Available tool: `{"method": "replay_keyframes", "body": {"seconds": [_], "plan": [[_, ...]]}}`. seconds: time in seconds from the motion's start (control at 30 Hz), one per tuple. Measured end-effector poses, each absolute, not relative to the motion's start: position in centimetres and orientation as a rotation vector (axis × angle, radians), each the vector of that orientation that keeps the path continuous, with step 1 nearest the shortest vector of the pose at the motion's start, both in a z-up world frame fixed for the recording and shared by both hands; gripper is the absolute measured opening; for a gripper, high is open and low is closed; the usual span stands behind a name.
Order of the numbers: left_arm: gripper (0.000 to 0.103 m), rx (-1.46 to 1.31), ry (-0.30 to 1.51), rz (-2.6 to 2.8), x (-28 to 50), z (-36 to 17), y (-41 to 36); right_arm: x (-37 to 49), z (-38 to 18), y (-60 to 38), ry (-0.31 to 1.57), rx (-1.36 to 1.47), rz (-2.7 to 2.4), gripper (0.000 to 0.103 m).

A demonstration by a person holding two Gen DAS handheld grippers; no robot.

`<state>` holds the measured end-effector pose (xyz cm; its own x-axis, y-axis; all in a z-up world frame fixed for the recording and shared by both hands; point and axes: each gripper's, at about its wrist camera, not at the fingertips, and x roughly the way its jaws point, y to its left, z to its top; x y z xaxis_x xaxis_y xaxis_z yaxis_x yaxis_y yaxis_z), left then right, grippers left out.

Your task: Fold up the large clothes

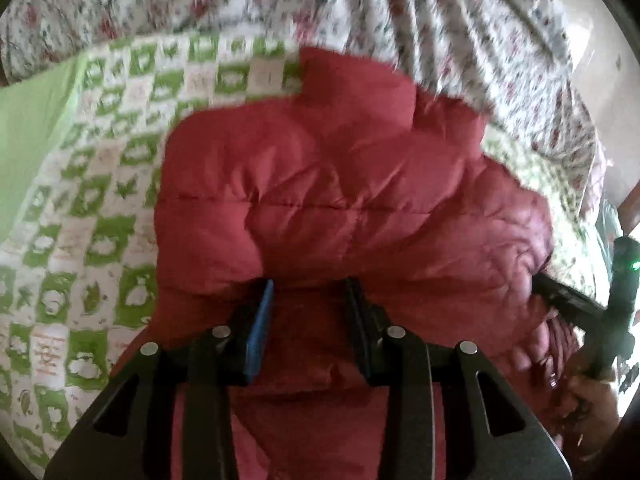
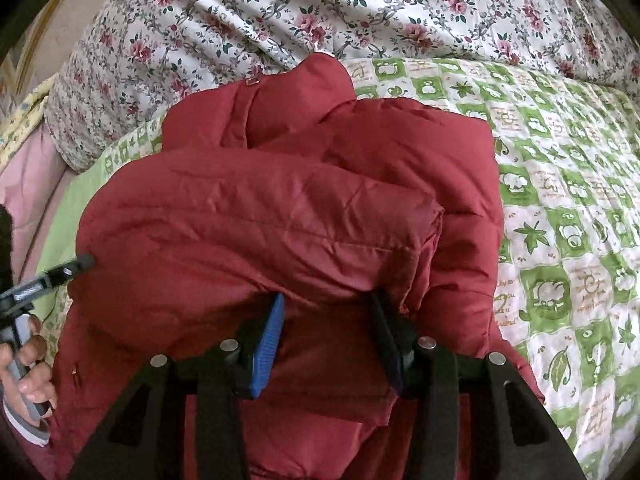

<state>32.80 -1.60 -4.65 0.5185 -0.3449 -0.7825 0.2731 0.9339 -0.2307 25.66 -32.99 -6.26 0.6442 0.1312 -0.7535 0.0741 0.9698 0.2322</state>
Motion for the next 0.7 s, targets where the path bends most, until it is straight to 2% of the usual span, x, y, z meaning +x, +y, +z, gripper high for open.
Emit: {"method": "replay_keyframes", "body": {"seconds": [0.23, 0.37, 0.7], "plan": [[0.034, -0.045, 0.970, -0.355, 33.2, -5.3, -2.1, 24.9, -4.2, -32.3, 0.822, 0.226, 0.003, 0.046], [0.035, -0.033, 0.961, -0.359, 33.1, -5.5, -2.2, 26.2, -6.4, -32.9, 0.890, 0.231, 0.005, 0.043], [0.035, -0.014, 0.979, -0.346, 33.2, -5.6, -2.3, 26.1, -7.0, -33.0, 0.875, 0.237, 0.018, 0.044]]}}
